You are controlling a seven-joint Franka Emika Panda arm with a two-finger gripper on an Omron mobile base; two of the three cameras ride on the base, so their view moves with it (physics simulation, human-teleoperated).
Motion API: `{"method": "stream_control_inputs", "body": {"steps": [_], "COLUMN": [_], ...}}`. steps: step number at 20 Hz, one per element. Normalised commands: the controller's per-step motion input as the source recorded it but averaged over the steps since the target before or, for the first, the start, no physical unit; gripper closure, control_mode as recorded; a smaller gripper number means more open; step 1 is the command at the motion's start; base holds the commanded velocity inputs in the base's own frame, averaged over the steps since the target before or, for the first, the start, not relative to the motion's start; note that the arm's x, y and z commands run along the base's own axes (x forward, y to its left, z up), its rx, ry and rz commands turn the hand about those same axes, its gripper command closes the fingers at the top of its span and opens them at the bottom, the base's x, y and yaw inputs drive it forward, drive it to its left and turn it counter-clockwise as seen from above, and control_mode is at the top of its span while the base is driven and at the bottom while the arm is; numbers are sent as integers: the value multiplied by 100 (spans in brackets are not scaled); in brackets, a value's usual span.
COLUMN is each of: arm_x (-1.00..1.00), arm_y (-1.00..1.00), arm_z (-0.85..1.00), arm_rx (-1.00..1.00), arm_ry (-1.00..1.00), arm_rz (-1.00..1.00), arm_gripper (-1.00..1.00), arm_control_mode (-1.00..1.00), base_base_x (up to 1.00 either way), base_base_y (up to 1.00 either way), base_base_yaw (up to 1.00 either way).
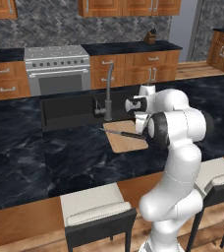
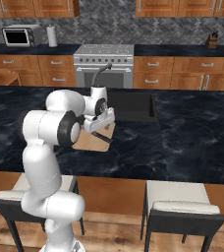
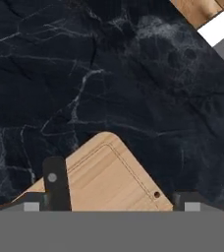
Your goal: Pick up the knife from the drawer and place it on the cutting board. Then place the meat from the plate to the cutting board.
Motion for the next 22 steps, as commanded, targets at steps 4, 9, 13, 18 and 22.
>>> {"method": "stream_control_inputs", "body": {"steps": [4,9,13,18,22], "arm_x": [-100,-77,-28,-18,-33], "arm_y": [-5,0,-22,0,0], "arm_z": [44,41,0,0,26], "arm_rx": [1,0,-6,-19,-27], "arm_ry": [-1,-5,4,10,0], "arm_rz": [-31,-40,48,100,99], "arm_gripper": [-100,-100,-100,-100,-100], "arm_control_mode": [-100,-100,-100,-100,-100], "base_base_x": [0,0,0,0,0], "base_base_y": [0,0,0,0,0], "base_base_yaw": [0,0,0,0,0]}}
